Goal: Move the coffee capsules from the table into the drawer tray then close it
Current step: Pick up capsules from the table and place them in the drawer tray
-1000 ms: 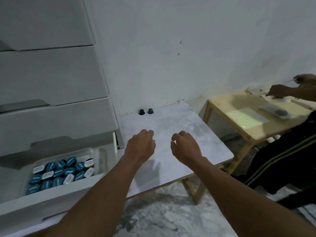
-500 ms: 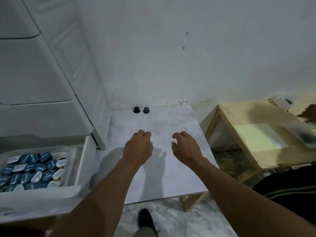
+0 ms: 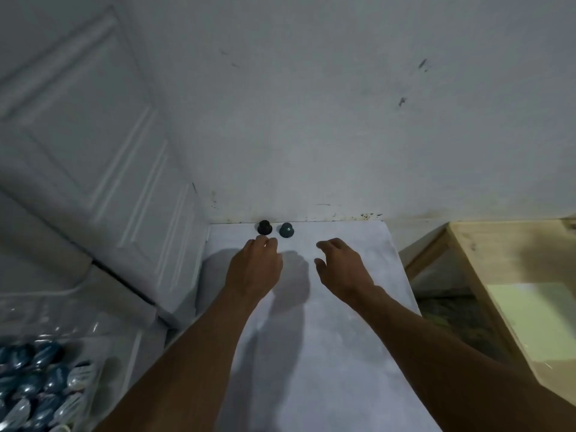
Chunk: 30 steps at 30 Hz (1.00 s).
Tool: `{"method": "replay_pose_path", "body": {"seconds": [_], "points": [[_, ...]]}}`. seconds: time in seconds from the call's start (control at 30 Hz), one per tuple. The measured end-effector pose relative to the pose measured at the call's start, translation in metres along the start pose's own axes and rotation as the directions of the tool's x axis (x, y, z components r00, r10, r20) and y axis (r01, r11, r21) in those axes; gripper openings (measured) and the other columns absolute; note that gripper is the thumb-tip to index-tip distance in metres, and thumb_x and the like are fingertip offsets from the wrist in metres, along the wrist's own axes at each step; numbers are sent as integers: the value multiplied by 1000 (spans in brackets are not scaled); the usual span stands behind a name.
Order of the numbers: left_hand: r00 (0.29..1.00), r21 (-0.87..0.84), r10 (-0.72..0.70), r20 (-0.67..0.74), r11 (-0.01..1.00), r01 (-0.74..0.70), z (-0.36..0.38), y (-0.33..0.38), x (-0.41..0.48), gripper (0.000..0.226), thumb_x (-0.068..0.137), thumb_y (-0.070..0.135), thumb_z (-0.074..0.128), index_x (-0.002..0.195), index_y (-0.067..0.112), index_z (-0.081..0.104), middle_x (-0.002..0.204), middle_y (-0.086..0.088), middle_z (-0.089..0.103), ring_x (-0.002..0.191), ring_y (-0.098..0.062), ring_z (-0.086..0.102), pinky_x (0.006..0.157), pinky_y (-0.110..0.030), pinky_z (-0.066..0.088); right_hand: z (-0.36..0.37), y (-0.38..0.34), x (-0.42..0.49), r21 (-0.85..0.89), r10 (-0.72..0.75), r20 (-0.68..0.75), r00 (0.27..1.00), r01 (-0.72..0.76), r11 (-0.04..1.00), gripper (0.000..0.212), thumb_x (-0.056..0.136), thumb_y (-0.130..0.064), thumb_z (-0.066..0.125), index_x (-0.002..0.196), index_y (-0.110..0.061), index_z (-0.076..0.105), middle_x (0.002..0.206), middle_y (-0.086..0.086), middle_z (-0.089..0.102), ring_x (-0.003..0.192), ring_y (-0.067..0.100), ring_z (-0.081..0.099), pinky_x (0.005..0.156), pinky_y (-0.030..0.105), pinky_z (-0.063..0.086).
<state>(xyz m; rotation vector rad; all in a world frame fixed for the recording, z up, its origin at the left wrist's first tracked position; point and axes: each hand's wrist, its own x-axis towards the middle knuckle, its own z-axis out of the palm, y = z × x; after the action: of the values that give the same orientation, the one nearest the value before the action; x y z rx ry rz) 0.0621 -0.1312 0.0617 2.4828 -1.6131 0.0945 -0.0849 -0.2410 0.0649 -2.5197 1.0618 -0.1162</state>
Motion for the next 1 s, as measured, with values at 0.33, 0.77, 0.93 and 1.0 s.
{"method": "replay_pose_path", "body": {"seconds": [0.33, 0.77, 0.93, 1.0], "points": [[988, -145, -113, 107, 981, 127, 56, -43, 81, 30, 94, 14, 47, 123, 12, 53, 124, -6, 54, 108, -24, 56, 83, -32, 50, 43, -17, 112, 40, -18, 99, 995, 14, 999, 35, 90, -10, 54, 125, -11, 57, 123, 13, 57, 106, 31, 58, 91, 36, 50], [967, -137, -90, 238, 983, 125, 95, -59, 115, 23, 88, 13, 58, 111, 14, 56, 115, -7, 51, 97, -26, 60, 79, -35, 51, 82, -15, 158, 39, -38, 145, 989, 33, 999, 31, 96, -16, 47, 125, -8, 54, 112, 15, 60, 96, 32, 60, 81, 35, 50], [960, -198, -116, 253, 966, 169, 93, -57, 111, 29, 85, 4, 58, 113, 11, 53, 112, -12, 56, 96, -28, 60, 81, -32, 50, 78, -15, 155, 69, -6, 163, 987, -5, 998, 21, 95, -15, 47, 113, -6, 54, 106, 15, 58, 89, 34, 59, 74, 36, 48], [949, -221, -147, 278, 952, 213, 87, -53, 106, 39, 90, 7, 56, 128, 13, 49, 122, -14, 48, 101, -29, 58, 87, -34, 51, 73, -14, 150, 79, 17, 186, 982, -32, 996, 13, 90, -11, 49, 102, -7, 49, 98, 12, 55, 81, 32, 55, 66, 35, 43]]}}
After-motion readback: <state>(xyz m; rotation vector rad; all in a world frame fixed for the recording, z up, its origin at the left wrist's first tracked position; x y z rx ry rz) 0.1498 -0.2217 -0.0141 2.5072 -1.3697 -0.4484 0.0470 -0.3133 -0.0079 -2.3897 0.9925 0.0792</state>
